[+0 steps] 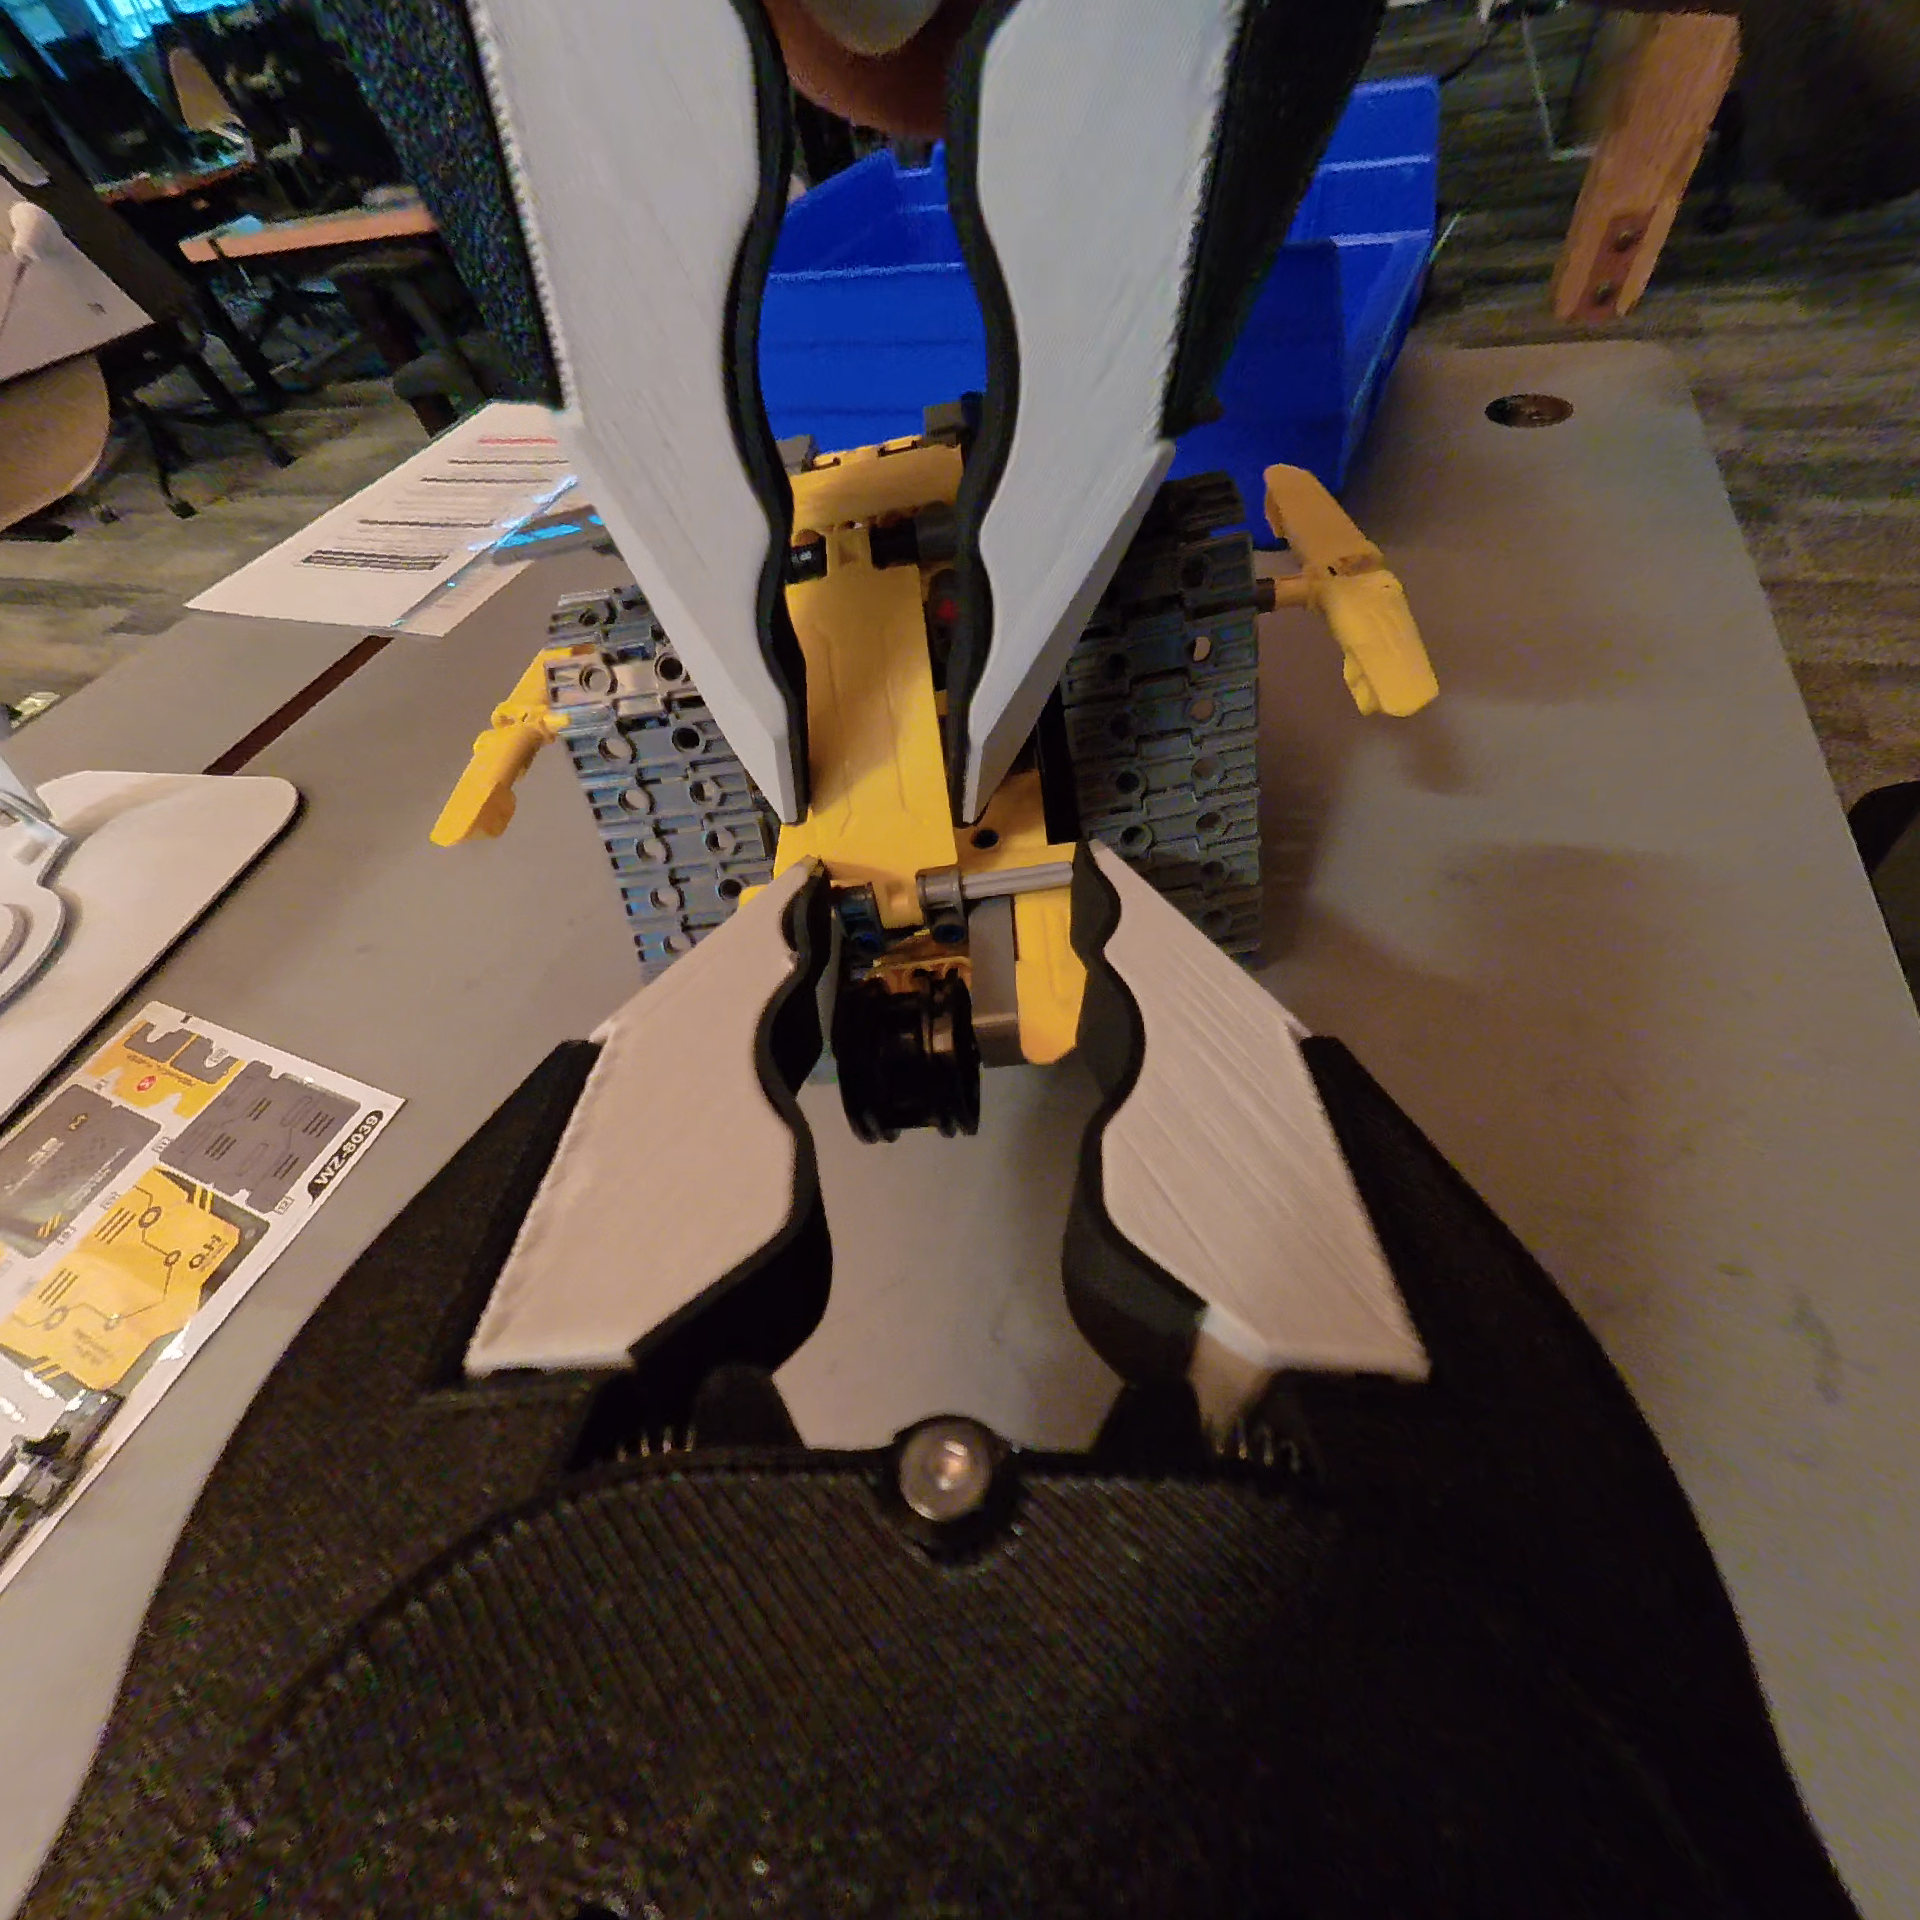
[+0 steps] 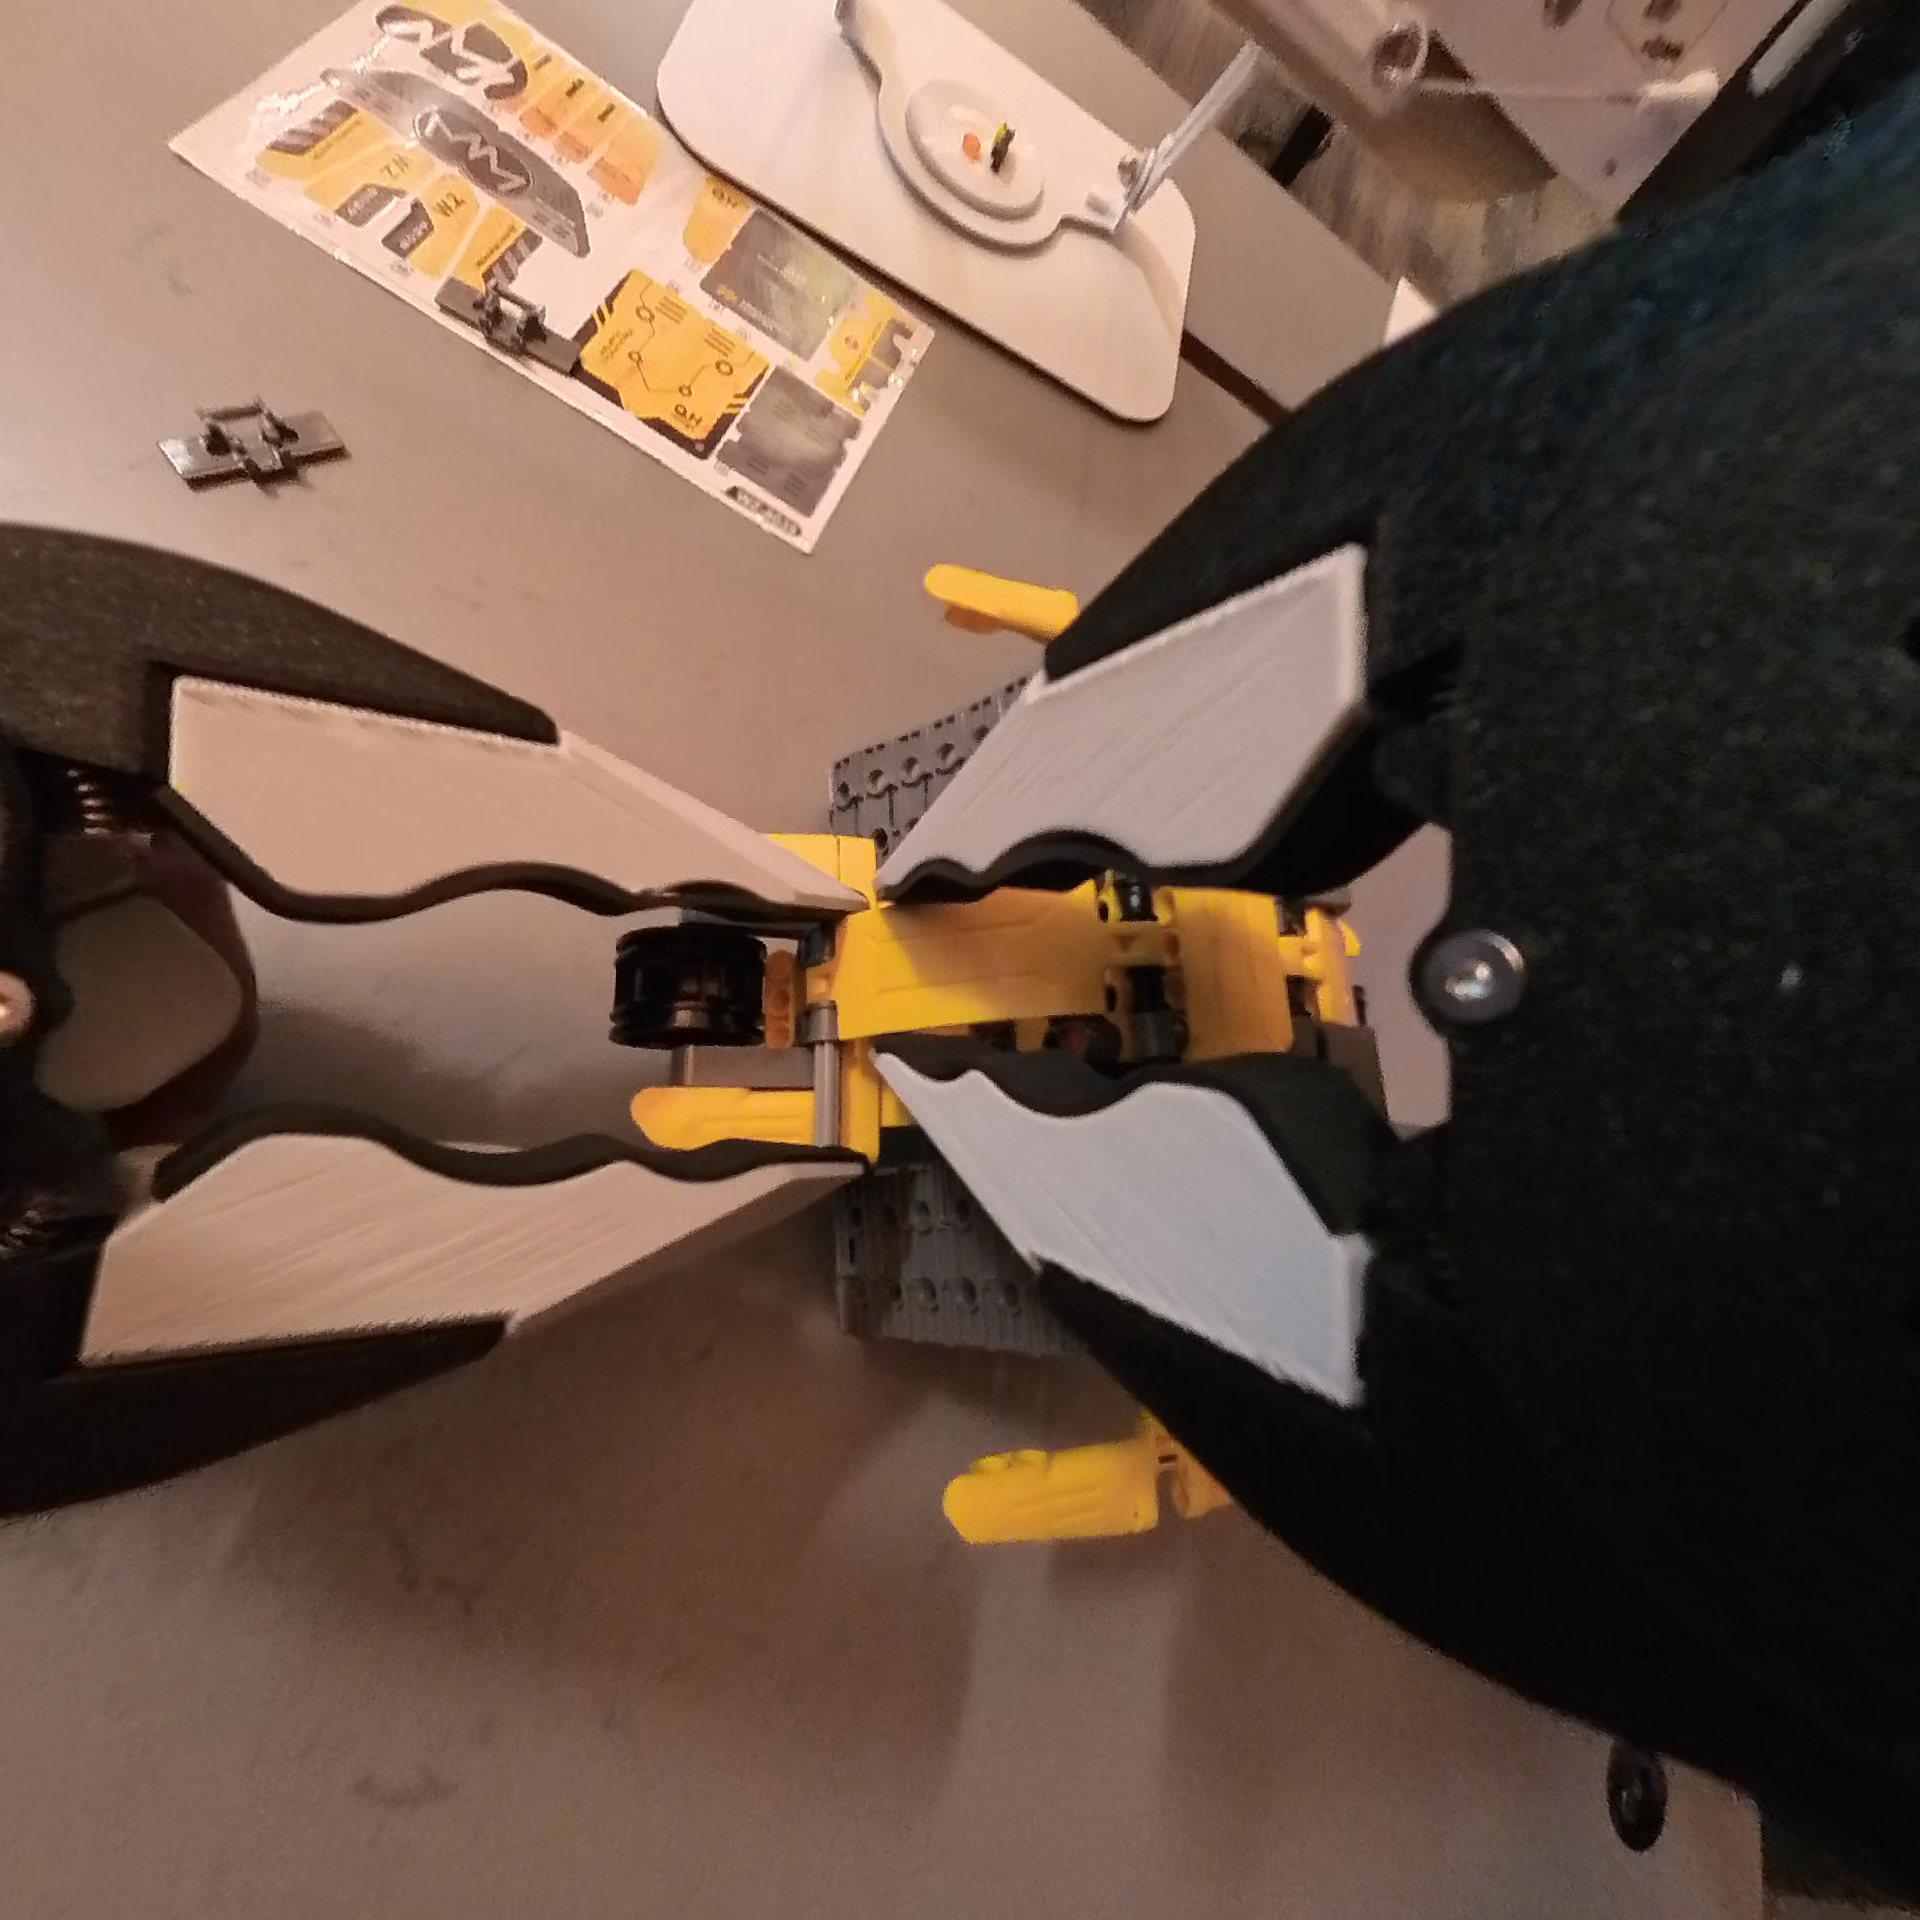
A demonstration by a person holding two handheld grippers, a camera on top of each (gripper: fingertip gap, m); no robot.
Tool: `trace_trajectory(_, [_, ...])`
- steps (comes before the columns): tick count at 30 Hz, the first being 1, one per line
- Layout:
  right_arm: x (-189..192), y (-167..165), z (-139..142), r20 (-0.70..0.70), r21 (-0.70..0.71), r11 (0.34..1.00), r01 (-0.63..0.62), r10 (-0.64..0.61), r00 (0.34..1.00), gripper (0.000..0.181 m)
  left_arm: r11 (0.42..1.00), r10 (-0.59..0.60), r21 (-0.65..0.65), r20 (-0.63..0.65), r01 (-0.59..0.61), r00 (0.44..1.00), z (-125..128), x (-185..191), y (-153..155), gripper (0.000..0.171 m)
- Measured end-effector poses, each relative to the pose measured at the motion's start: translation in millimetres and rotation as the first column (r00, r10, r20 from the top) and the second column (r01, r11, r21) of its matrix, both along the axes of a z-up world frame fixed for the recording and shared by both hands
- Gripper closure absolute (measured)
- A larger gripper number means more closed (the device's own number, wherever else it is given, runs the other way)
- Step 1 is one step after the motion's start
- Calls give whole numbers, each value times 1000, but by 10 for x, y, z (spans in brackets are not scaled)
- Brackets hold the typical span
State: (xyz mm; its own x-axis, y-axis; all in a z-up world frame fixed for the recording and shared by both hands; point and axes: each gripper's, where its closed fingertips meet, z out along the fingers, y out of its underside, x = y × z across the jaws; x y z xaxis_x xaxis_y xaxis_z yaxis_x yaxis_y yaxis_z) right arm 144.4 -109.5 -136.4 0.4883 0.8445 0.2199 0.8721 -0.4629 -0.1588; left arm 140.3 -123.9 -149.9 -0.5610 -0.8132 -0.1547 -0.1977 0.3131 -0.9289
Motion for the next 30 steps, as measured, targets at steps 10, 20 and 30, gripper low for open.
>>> trace_trajectory(10, [8,-39,20,110,29,1000,7,-10,994,157,1000,2,-9,4,-2,1000,5,-2,-35,126])
trace_trajectory(20, [-50,-38,142,6,42,999,34,-35,999,158,1000,-9,5,20,9,1000,6,-34,-61,138])
trace_trajectory(30, [31,-53,75,107,38,998,43,-47,993,158,999,37,-4,23,-37,999,-25,14,12,97])
